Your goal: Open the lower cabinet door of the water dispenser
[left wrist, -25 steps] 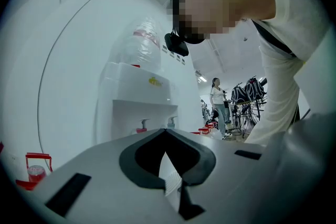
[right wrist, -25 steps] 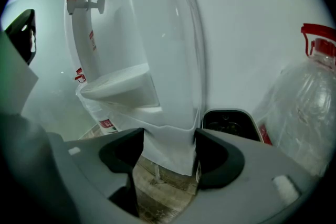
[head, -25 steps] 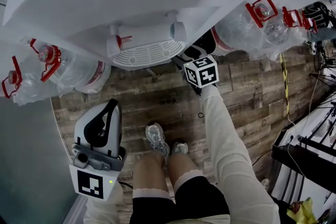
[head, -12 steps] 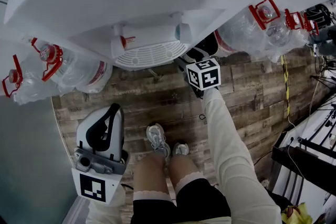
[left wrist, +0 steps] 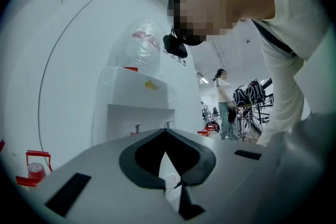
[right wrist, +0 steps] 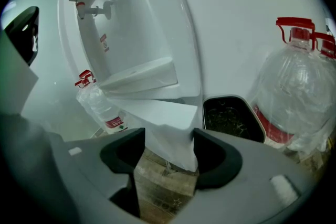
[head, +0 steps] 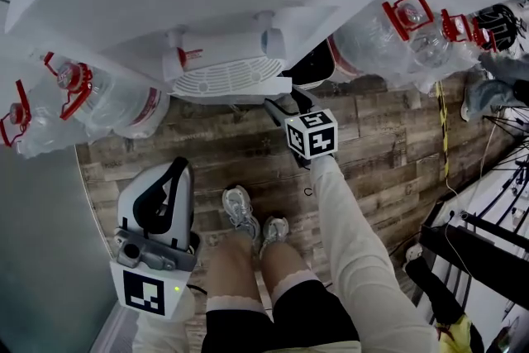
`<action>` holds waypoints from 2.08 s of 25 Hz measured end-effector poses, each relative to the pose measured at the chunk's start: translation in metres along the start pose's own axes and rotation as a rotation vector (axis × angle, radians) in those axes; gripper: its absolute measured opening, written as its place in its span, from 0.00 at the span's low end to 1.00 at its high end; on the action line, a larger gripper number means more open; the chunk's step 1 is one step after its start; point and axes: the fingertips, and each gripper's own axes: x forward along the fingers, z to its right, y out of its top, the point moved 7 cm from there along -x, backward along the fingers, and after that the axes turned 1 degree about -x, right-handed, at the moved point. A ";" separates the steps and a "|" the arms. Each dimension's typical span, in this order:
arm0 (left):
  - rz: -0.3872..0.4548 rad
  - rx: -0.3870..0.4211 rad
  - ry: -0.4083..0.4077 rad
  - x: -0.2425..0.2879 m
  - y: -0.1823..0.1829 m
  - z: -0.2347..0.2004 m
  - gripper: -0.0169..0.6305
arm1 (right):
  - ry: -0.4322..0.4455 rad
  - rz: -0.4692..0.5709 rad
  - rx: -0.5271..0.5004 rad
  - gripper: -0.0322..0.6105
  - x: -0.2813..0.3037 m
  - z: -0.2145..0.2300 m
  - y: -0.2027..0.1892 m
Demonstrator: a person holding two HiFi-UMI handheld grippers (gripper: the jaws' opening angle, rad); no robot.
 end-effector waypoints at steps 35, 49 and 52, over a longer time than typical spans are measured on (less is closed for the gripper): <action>0.012 0.014 0.045 -0.055 0.089 0.051 0.03 | 0.000 0.146 -0.023 0.06 -0.144 -0.102 -0.009; 0.014 0.046 0.067 -0.071 0.170 0.070 0.03 | -0.010 0.353 -0.097 0.06 -0.289 -0.150 0.088; 0.009 0.044 0.081 -0.077 0.191 0.076 0.03 | 0.001 0.368 -0.148 0.06 -0.322 -0.166 0.105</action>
